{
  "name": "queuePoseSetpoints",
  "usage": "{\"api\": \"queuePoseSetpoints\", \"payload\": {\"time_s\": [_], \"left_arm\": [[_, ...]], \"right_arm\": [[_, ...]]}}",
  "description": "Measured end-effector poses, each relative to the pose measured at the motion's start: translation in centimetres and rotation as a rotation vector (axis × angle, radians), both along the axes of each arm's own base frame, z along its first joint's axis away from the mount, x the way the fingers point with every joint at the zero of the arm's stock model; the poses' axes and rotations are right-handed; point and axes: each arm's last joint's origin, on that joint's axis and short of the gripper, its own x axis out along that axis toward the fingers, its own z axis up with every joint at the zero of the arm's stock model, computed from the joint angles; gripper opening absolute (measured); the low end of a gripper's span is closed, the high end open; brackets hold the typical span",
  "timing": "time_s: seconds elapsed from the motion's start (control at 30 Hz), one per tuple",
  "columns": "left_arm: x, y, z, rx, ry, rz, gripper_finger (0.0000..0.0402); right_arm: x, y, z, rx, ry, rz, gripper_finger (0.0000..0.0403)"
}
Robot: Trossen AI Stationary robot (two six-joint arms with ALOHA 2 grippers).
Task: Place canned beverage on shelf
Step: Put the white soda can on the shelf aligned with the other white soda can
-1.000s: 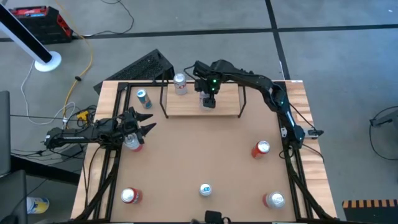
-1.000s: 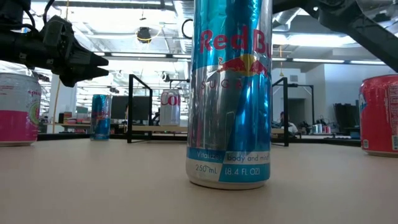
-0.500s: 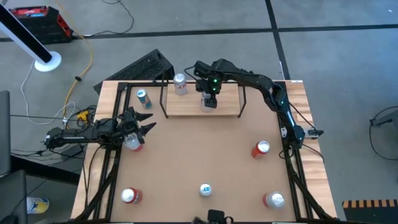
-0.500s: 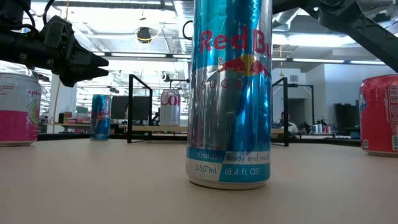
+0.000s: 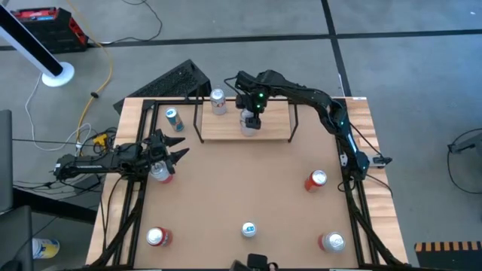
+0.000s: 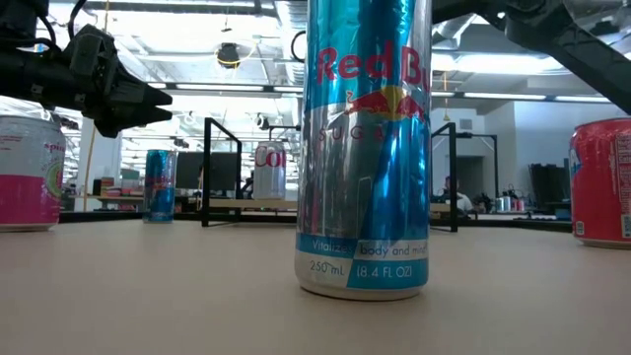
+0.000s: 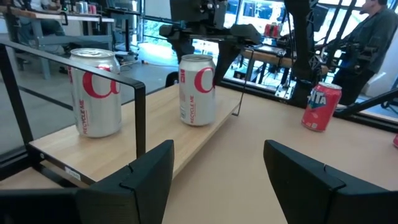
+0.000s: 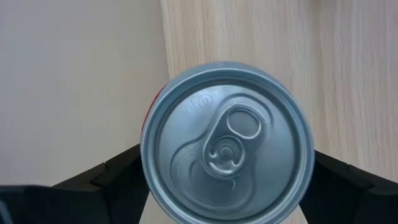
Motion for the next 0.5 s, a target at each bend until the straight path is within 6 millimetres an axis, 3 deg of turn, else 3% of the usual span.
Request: {"api": "queuePoseSetpoints", "payload": {"time_s": [0.5], "left_arm": [[0.01, -0.02, -0.16, 0.026, 0.032, -0.008, 0.0234]], "right_arm": [[0.57, 0.48, 0.06, -0.018, -0.025, 0.019, 0.0361]]}}
